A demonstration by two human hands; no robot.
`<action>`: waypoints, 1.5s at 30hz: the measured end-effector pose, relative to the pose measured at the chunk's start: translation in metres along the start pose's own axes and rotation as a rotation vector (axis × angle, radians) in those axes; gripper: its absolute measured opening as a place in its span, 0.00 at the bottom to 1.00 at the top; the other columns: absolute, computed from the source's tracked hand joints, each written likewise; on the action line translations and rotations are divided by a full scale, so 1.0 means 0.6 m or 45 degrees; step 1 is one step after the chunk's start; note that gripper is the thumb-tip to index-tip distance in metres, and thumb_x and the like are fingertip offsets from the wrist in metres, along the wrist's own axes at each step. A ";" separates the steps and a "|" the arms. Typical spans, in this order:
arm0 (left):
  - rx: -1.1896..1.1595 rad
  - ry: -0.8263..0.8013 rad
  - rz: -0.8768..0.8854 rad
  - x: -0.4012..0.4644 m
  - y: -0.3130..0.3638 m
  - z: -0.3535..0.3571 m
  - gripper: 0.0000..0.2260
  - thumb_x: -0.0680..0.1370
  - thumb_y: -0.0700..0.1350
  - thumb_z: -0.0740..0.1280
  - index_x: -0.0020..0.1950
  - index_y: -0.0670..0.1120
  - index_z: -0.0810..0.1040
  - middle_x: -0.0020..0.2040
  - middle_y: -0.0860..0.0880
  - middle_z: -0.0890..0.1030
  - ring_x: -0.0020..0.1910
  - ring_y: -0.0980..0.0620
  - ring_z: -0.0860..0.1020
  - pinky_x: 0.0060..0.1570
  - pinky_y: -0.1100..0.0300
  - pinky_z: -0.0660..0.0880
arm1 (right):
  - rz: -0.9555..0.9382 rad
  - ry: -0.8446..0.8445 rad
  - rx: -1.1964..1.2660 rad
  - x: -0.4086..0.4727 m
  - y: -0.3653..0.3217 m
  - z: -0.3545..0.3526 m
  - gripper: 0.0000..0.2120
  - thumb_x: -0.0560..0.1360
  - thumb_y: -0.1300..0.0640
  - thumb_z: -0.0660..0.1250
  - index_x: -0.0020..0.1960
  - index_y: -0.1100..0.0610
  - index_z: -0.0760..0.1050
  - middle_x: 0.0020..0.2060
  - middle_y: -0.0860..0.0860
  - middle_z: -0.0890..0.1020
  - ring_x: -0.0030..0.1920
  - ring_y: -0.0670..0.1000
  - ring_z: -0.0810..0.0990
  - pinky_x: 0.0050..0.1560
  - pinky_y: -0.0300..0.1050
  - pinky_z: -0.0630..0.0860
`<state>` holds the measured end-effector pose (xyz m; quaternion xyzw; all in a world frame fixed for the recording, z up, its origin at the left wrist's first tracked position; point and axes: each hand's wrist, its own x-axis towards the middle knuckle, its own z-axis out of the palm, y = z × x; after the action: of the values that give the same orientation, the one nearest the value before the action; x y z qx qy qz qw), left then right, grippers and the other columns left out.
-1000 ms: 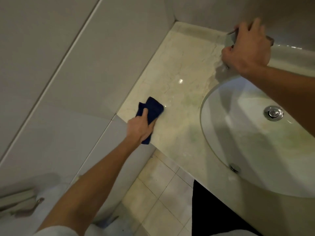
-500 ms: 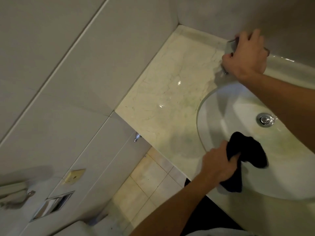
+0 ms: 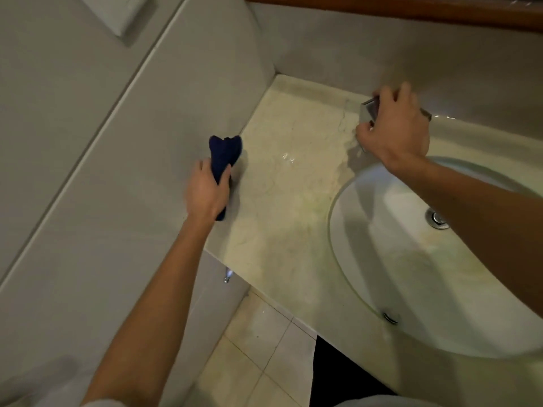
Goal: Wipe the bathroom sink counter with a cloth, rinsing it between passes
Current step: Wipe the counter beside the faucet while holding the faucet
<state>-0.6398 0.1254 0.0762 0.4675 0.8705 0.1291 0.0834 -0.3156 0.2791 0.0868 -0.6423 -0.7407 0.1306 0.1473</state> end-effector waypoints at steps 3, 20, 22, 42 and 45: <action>0.216 -0.110 -0.007 0.048 -0.019 0.060 0.21 0.83 0.59 0.63 0.63 0.41 0.73 0.57 0.42 0.79 0.50 0.42 0.80 0.46 0.48 0.77 | 0.010 0.007 -0.011 0.003 0.002 0.005 0.23 0.74 0.52 0.67 0.67 0.58 0.70 0.62 0.61 0.71 0.60 0.63 0.74 0.49 0.56 0.75; -0.044 -0.452 0.381 -0.251 0.255 0.231 0.14 0.82 0.51 0.64 0.62 0.43 0.73 0.55 0.43 0.80 0.46 0.41 0.81 0.37 0.50 0.76 | 0.021 0.019 -0.003 0.000 -0.002 0.006 0.24 0.74 0.50 0.66 0.67 0.57 0.69 0.62 0.61 0.72 0.62 0.62 0.73 0.54 0.58 0.76; -0.157 -0.707 0.349 -0.291 0.289 0.229 0.25 0.83 0.64 0.55 0.60 0.43 0.75 0.53 0.42 0.82 0.46 0.41 0.82 0.40 0.50 0.75 | 0.022 0.025 0.019 -0.001 -0.002 0.003 0.24 0.73 0.51 0.65 0.67 0.57 0.70 0.61 0.61 0.72 0.62 0.63 0.73 0.53 0.58 0.75; -0.188 -0.128 0.508 0.269 0.225 0.120 0.20 0.84 0.52 0.62 0.71 0.42 0.73 0.61 0.39 0.75 0.59 0.41 0.75 0.59 0.46 0.74 | 0.037 0.080 0.030 0.008 0.006 0.019 0.23 0.73 0.51 0.67 0.66 0.56 0.72 0.57 0.57 0.74 0.56 0.59 0.75 0.44 0.49 0.72; 0.108 -0.231 0.614 0.278 0.247 0.196 0.23 0.82 0.56 0.63 0.73 0.45 0.73 0.65 0.40 0.75 0.63 0.38 0.72 0.57 0.47 0.69 | 0.045 0.101 0.042 0.008 0.008 0.025 0.23 0.73 0.51 0.68 0.66 0.55 0.72 0.57 0.57 0.75 0.56 0.57 0.76 0.45 0.50 0.75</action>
<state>-0.5824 0.3606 0.0050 0.6744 0.7274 0.0660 0.1082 -0.3175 0.2845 0.0714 -0.6574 -0.7206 0.1199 0.1850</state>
